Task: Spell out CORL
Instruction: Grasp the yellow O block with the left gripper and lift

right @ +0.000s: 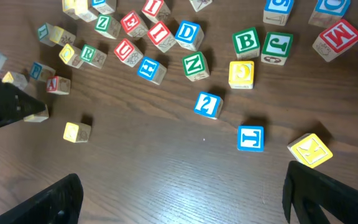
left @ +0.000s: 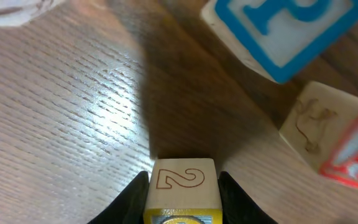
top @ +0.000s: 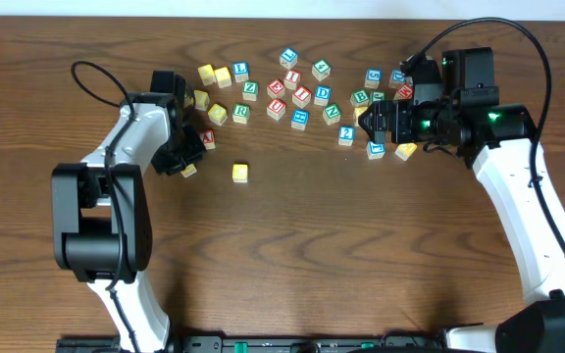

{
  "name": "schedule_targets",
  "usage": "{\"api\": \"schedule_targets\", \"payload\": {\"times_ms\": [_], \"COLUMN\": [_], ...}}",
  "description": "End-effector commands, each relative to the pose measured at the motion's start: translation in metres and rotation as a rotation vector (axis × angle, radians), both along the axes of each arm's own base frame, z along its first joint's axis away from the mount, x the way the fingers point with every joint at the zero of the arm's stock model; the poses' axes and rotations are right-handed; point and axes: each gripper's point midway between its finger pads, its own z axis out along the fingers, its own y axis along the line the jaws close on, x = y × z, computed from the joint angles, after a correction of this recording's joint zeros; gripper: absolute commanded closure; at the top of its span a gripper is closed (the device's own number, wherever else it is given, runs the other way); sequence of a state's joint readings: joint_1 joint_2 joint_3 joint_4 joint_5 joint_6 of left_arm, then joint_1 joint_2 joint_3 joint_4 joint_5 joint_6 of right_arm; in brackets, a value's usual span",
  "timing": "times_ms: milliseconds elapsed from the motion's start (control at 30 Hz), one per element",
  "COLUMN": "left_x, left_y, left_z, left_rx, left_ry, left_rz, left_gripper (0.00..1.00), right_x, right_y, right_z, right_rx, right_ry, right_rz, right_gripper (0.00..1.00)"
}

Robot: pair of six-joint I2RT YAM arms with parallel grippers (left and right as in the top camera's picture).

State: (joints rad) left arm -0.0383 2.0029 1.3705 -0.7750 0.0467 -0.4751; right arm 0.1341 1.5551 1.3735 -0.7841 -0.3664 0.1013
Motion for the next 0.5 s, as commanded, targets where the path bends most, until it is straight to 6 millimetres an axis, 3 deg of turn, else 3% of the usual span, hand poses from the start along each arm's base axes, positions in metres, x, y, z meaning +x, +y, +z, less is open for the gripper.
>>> {"api": "schedule_targets", "payload": {"times_ms": [0, 167, 467], "left_x": [0.018, 0.021, 0.009], "left_y": [-0.016, -0.049, -0.116], "left_z": [0.054, 0.077, 0.078], "left_rx": [0.003, -0.005, 0.010], "left_ry": [-0.150, -0.230, -0.251], "left_rz": [-0.102, -0.196, -0.380], "left_gripper": [0.72, 0.72, 0.72], "right_x": [0.006, 0.005, 0.005], "right_y": [0.000, 0.000, 0.001], "right_z": [0.006, 0.005, 0.004], "right_rx": [-0.001, -0.002, -0.002], "right_ry": [-0.023, -0.018, -0.018], "right_rz": [0.003, 0.003, 0.005], "right_gripper": [0.01, 0.01, 0.01]}}
